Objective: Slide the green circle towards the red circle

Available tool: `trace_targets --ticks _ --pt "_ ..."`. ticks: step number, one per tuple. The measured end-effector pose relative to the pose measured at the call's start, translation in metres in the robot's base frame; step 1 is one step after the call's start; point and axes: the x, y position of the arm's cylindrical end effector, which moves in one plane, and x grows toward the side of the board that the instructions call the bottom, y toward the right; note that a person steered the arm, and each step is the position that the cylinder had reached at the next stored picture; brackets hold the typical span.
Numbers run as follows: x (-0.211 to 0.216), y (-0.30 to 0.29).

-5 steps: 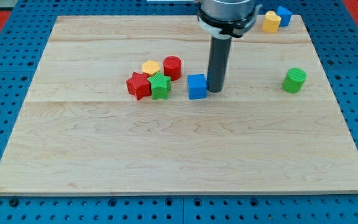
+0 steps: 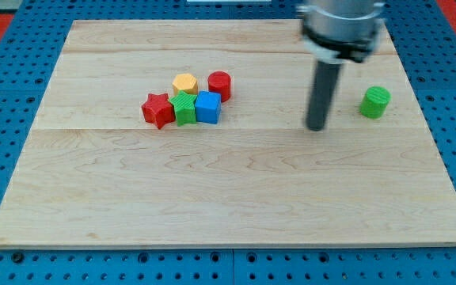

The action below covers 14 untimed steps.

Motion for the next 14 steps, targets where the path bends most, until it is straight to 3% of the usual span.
trace_targets --ticks 2,3,5,11,14 --pt "-0.007 0.121" --pt "-0.032 0.128" --pt "-0.057 0.079" --pt "0.011 0.010" --pt "0.000 -0.041"
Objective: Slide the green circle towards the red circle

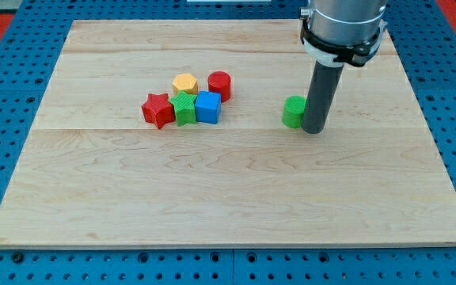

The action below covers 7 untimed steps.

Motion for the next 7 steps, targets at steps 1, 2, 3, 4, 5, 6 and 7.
trace_targets --ticks 1,2,3,4,5,6,7 --pt "-0.013 0.000" --pt "-0.028 0.000" --pt "-0.042 -0.002" --pt "-0.049 -0.012" --pt "-0.059 -0.028" --pt "-0.067 -0.045" --pt "-0.072 -0.062"
